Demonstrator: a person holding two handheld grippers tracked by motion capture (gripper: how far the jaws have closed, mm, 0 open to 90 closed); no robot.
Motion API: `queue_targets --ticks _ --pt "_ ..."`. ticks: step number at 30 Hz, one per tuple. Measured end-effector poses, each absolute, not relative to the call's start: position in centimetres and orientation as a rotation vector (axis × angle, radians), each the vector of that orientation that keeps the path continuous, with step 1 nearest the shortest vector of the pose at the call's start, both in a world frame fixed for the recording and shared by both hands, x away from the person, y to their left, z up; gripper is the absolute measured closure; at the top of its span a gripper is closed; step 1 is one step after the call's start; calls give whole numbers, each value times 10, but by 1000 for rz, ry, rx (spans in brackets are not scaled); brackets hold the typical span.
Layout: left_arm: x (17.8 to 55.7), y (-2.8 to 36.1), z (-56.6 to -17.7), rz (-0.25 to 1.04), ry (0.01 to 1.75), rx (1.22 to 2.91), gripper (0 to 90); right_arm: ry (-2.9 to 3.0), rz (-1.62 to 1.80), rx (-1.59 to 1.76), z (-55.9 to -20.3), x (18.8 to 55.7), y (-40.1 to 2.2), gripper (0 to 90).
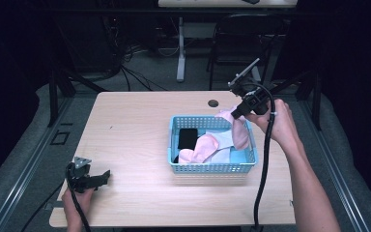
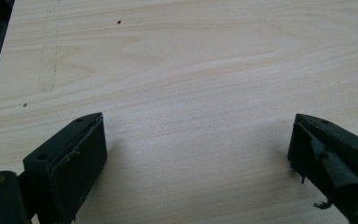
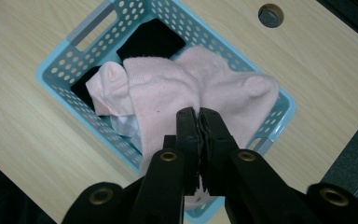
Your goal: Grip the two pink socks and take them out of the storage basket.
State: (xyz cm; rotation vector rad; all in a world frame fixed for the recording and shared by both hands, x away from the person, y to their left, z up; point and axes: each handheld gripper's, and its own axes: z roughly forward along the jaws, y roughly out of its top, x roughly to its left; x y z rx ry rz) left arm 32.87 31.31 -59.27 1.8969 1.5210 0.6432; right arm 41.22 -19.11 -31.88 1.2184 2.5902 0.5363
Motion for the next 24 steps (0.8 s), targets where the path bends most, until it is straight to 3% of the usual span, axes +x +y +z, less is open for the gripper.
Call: queue_targets --ticks 16,24 --pt "329 313 -593 643 1521 1897 46 2703 606 1052 -326 364 -167 870" --pt "329 313 -593 643 1521 1897 46 2751 607 993 -356 338 -155 869"
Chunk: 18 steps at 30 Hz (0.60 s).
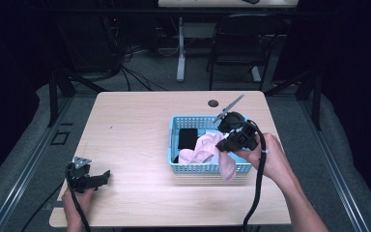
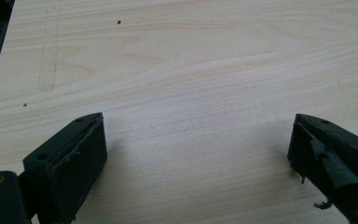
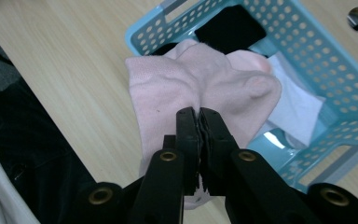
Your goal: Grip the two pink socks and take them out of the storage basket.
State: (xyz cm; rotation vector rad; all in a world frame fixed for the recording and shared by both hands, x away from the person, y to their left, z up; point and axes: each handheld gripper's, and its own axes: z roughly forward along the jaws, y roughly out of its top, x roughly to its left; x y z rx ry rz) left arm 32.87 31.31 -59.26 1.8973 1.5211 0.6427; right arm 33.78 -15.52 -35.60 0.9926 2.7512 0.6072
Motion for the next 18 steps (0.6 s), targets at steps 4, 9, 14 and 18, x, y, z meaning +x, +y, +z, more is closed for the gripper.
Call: queue_targets --ticks 4,9,14,18 --pt "329 313 -593 644 1521 1897 46 2765 616 1003 -375 334 -153 869" --pt "329 313 -593 644 1521 1897 46 2803 619 981 -396 326 -148 869" --pt "329 313 -593 644 1521 1897 46 2837 633 964 -417 317 -142 868" --pt "329 313 -593 643 1521 1898 46 2871 611 953 -432 312 -139 868"
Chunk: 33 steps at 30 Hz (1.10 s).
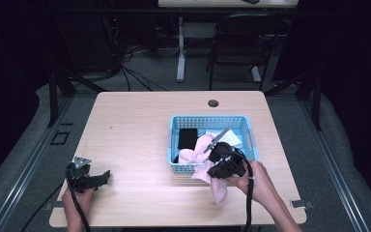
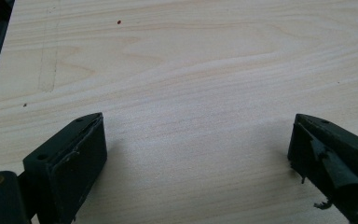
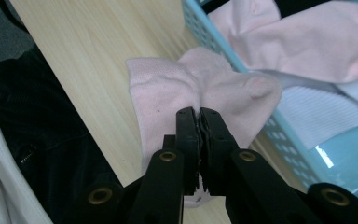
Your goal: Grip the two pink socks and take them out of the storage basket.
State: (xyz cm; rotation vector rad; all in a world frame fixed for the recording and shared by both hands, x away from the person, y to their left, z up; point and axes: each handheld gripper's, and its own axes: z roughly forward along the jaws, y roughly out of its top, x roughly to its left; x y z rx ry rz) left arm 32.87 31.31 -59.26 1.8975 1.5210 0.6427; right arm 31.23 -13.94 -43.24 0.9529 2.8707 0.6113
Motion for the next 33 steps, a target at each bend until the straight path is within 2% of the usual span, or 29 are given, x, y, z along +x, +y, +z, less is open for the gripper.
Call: queue_targets --ticks 15,19,21,22,23,25,28,31,32,33 --pt "329 313 -593 643 1521 1897 45 2964 506 962 -493 312 -133 864" --pt "329 313 -593 643 1521 1897 46 2963 469 984 -509 317 -135 836" --pt "329 313 -593 646 1520 1897 46 2952 488 989 -514 319 -136 762" --pt "329 313 -593 646 1521 1897 46 2938 503 997 -513 319 -138 643" --pt "329 313 -593 646 1521 1896 46 2938 503 997 -513 319 -138 643" --pt "329 313 -593 646 1520 1897 46 2917 547 1017 -508 318 -141 523" --pt "329 313 -593 644 1520 1898 46 2896 609 1013 -496 316 -146 416" --pt "329 313 -593 643 1521 1897 46 2870 695 1028 -479 313 -153 353" --pt "329 313 -593 643 1521 1897 46 2856 701 1020 -467 313 -157 301" --pt "329 313 -593 644 1521 1897 46 2856 701 1020 -467 313 -157 301"
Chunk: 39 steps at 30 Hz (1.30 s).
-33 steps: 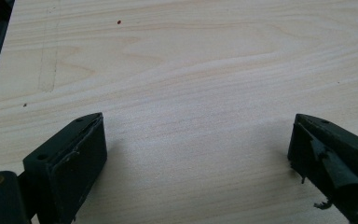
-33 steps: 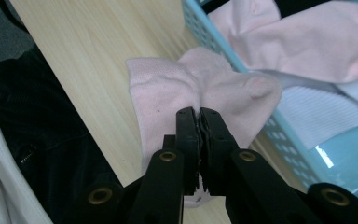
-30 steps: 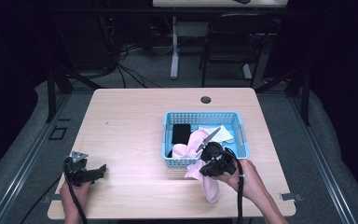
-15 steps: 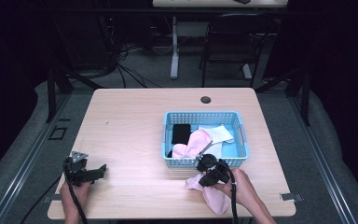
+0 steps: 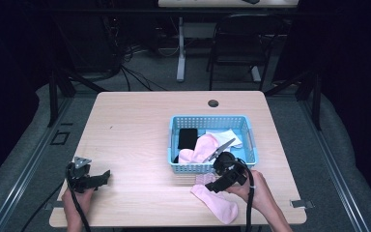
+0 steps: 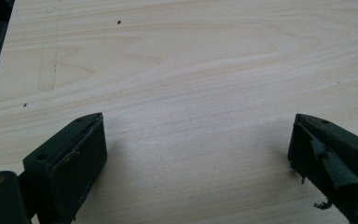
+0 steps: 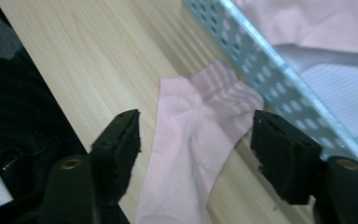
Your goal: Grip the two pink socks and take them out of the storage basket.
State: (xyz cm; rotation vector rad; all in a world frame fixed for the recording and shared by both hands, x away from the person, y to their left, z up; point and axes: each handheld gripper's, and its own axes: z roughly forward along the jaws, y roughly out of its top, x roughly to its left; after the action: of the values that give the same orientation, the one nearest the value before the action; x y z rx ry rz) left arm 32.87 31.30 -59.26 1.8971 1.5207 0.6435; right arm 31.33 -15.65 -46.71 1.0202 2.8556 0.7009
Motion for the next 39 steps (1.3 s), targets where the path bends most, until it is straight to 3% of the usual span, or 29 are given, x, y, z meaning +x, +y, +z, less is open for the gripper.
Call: queue_targets --ticks 3,6,17,24,28,39 --pt "329 313 -593 645 1521 1897 46 2829 725 1028 -453 315 -160 199" --pt "329 313 -593 644 1521 1897 46 2810 714 1033 -441 319 -163 152" --pt "329 313 -593 643 1519 1899 46 2751 671 1053 -414 347 -176 61" --pt "329 313 -593 641 1522 1898 46 2737 635 1100 -418 382 -171 78" --pt "329 313 -593 643 1520 1898 46 2747 622 1122 -431 410 -163 140" --pt "329 313 -593 642 1517 1900 46 2803 503 1183 -474 460 -137 192"
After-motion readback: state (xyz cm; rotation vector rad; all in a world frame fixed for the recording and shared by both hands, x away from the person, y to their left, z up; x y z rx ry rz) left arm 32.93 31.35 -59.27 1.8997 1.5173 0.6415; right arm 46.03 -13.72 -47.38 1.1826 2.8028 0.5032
